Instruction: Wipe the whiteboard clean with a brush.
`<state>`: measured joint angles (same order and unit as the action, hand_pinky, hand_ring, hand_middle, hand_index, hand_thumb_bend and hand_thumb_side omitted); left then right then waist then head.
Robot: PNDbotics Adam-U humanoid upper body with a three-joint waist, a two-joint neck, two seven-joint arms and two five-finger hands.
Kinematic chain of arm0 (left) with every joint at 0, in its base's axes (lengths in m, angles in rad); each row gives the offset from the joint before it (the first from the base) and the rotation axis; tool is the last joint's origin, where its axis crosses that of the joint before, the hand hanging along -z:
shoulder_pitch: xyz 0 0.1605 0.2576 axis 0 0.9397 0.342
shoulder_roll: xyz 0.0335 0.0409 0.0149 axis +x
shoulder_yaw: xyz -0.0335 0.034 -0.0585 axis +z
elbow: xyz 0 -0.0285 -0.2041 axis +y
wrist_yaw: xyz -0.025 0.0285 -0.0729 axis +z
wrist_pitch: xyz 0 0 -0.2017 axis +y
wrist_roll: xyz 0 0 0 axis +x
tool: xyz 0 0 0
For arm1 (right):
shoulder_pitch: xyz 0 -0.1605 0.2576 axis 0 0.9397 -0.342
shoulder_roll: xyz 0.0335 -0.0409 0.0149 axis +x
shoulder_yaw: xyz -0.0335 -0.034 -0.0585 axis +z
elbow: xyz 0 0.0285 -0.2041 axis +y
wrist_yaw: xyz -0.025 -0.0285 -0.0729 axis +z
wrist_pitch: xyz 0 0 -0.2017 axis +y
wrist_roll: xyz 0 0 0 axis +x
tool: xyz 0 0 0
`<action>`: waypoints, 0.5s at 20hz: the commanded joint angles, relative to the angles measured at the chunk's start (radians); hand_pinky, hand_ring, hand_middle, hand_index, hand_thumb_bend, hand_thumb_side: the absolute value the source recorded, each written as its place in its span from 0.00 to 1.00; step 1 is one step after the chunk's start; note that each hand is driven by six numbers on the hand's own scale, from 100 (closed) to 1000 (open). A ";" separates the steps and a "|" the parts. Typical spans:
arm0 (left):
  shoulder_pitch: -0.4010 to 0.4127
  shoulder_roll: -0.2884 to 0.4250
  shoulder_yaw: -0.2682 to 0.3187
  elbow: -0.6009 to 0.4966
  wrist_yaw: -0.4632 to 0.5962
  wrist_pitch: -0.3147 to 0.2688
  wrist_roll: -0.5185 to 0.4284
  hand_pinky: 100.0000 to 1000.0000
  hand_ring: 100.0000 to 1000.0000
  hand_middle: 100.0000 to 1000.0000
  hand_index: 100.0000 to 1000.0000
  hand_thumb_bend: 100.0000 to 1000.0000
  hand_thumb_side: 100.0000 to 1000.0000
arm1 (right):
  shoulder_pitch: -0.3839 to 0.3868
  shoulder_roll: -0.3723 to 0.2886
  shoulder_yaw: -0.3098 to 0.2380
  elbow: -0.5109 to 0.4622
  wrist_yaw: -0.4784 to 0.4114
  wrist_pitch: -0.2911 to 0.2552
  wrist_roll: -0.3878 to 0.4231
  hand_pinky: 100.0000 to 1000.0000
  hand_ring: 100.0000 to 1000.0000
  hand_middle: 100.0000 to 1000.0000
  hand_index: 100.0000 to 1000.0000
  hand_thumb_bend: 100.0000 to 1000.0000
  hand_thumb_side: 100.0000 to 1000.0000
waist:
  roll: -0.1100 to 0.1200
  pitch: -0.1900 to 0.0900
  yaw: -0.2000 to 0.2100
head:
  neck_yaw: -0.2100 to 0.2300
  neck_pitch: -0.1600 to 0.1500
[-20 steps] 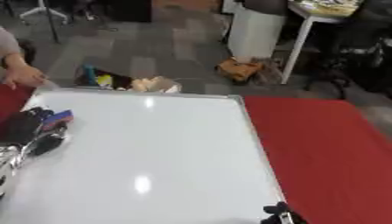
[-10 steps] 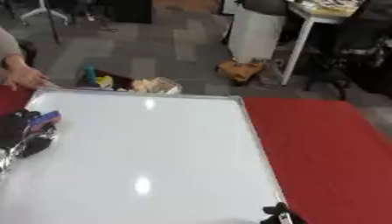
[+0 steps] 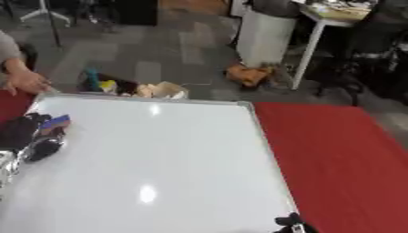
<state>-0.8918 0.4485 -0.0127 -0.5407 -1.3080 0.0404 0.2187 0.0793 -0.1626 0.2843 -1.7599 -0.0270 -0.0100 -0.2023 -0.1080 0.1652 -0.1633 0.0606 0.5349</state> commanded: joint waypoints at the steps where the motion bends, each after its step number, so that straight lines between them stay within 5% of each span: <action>1: 0.012 -0.084 -0.036 0.024 -0.020 -0.038 -0.034 0.66 0.62 0.63 0.85 0.00 0.82 | -0.002 -0.004 -0.001 -0.010 0.005 -0.001 0.003 0.55 0.59 0.42 0.65 0.00 0.89 | -0.002 0.003 -0.009 | 0.006 -0.008; 10: 0.009 -0.141 -0.089 -0.026 -0.050 -0.133 -0.078 0.66 0.62 0.62 0.85 0.00 0.82 | -0.005 -0.006 0.000 -0.009 0.001 -0.002 0.005 0.55 0.59 0.42 0.65 0.00 0.89 | 0.000 -0.003 -0.014 | 0.010 -0.006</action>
<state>-0.9052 0.3689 -0.0706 -0.5876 -1.3511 -0.0661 0.1646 0.0793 -0.1626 0.2844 -1.7579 -0.0271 -0.0108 -0.2005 -0.1075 0.1610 -0.1713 0.0691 0.5349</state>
